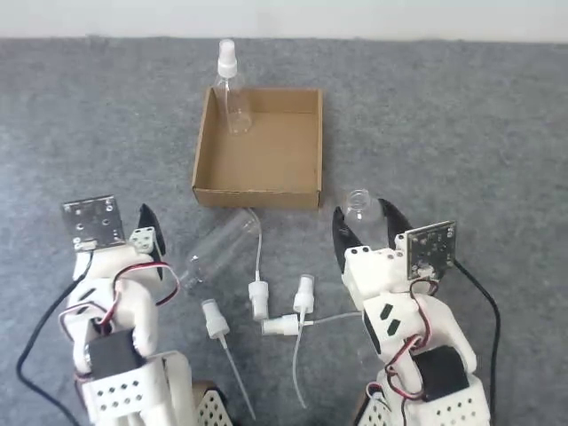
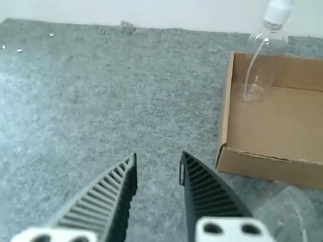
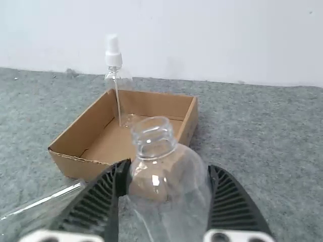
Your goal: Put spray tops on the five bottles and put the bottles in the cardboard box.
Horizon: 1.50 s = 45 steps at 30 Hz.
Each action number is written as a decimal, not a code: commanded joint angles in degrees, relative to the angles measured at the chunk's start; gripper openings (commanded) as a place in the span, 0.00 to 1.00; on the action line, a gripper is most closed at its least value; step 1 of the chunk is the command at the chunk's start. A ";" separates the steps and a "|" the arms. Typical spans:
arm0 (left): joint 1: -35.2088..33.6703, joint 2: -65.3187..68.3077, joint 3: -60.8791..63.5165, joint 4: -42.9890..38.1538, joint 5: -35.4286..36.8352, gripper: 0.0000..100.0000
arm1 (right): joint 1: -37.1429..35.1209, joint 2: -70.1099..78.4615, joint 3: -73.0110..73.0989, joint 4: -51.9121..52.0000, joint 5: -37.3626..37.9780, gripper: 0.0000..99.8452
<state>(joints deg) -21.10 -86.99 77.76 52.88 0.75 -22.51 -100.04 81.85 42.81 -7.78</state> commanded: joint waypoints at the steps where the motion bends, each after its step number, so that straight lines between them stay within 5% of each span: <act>1: 1.41 -0.44 -6.73 4.75 -6.24 0.13 | 0.84 -1.27 0.70 -1.71 -0.53 0.10; 14: 3.96 0.79 -21.05 21.71 -11.96 0.13 | 0.75 -1.19 1.32 -1.63 -0.53 0.10; 29: 8.70 37.01 -38.29 37.63 -13.36 0.13 | 1.19 -1.71 3.60 -1.63 -0.44 0.10; 40: 8.44 38.07 -32.48 38.24 -13.36 0.13 | 1.19 -1.71 3.69 -1.36 -0.09 0.10; 45: 8.70 39.30 -32.66 37.27 -5.10 0.13 | 1.27 -1.71 3.78 -1.10 -0.09 0.10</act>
<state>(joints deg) -12.57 -49.19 45.76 91.82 -10.51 -21.89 -100.75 85.98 42.73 -7.78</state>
